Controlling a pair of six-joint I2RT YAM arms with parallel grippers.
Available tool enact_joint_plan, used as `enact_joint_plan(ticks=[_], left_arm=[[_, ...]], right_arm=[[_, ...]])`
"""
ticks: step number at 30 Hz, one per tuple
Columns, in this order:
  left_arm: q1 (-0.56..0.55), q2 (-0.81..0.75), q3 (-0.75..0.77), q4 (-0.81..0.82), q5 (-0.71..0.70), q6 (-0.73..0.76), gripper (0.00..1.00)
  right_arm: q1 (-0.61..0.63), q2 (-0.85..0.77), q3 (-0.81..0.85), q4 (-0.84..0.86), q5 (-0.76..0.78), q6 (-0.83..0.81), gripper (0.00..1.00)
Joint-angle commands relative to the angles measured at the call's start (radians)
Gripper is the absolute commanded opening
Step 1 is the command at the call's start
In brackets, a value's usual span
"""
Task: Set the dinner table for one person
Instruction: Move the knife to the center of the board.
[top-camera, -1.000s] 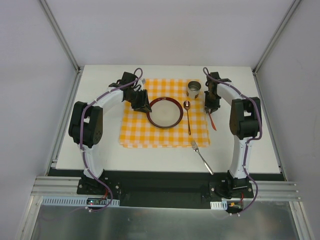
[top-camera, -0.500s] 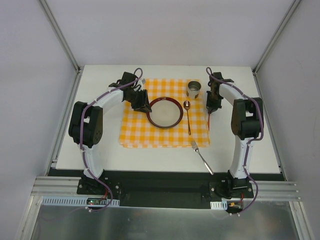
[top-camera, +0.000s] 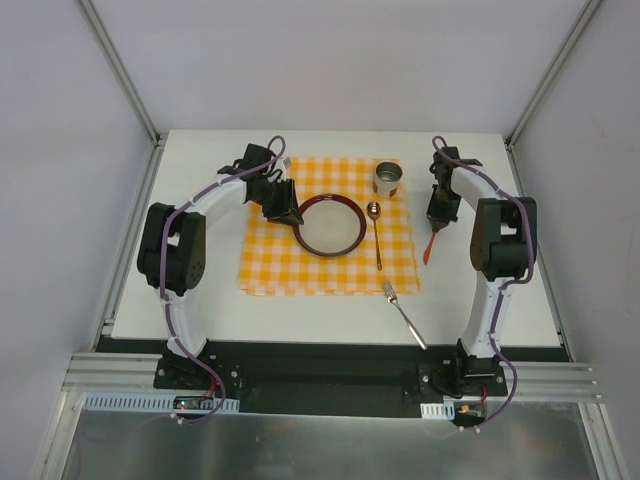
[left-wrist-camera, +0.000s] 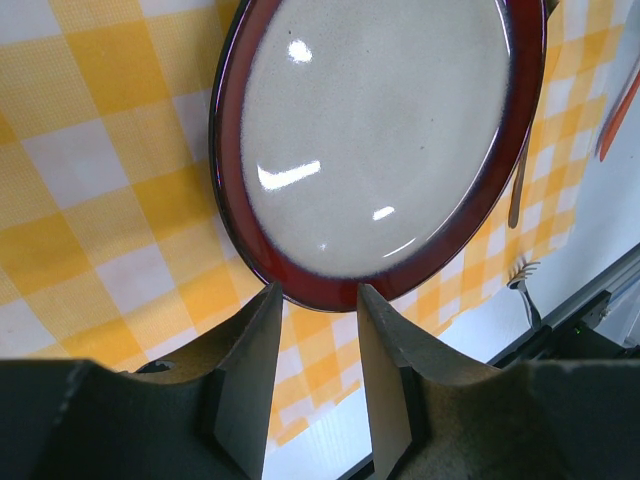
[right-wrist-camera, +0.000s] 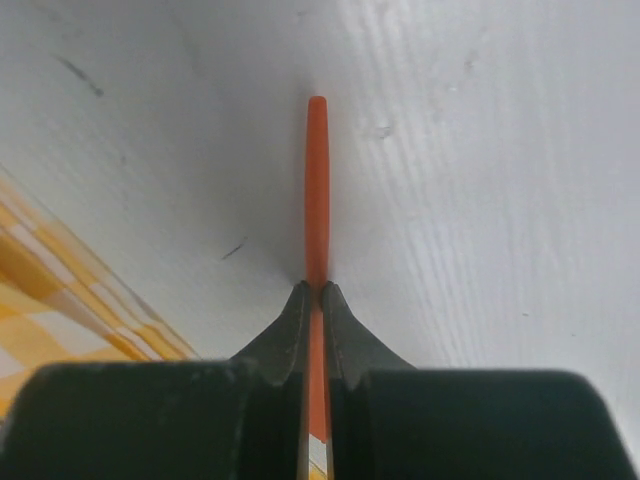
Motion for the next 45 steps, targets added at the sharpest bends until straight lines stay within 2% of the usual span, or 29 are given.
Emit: enact_joint_plan(ticks=[1,5,15,16,17,19,22,28,33,36,39,40,45], left_arm=[[0.008,-0.018,0.013,-0.010,0.019,0.010,0.36],[0.008,-0.012,0.018,-0.012,0.024,0.007,0.36],[0.008,-0.021,0.012,-0.012,0.023,0.010,0.35],[0.008,-0.024,0.009,-0.012,0.016,0.013,0.35],[0.008,-0.026,0.007,-0.012,0.015,0.015,0.35],[0.008,-0.026,0.007,-0.012,0.015,0.015,0.36],[0.008,-0.023,0.012,-0.012,0.021,0.007,0.35],[0.007,-0.024,0.015,-0.012,0.027,0.001,0.35],[0.007,-0.034,0.012,-0.012,0.024,0.001,0.35],[0.007,-0.035,0.009,-0.012,0.022,0.003,0.35],[0.007,-0.034,0.010,-0.012,0.019,0.006,0.36],[0.007,-0.032,0.010,-0.012,0.018,0.006,0.35],[0.008,-0.021,0.018,-0.012,0.015,0.007,0.36]], right_arm=[[-0.014,-0.052,0.067,-0.084,0.108,0.018,0.01],[-0.043,-0.055,0.069,-0.096,0.112,0.021,0.01],[-0.086,-0.034,0.006,-0.030,-0.111,0.107,0.01],[-0.085,-0.031,0.006,-0.027,-0.119,0.109,0.04],[-0.086,-0.031,0.004,-0.026,-0.125,0.109,0.17],[-0.085,-0.038,-0.003,-0.020,-0.140,0.106,0.28],[-0.085,-0.079,-0.032,0.000,-0.151,0.099,0.41],[-0.065,-0.161,-0.014,-0.019,-0.077,0.069,0.42],[-0.059,-0.083,0.110,-0.119,0.035,0.015,0.41],[-0.056,-0.046,0.156,-0.124,0.039,-0.006,0.39],[-0.057,0.008,0.205,-0.133,0.042,-0.028,0.31],[-0.057,0.025,0.219,-0.138,0.041,-0.034,0.23],[-0.057,0.089,0.279,-0.139,0.036,-0.046,0.05]])
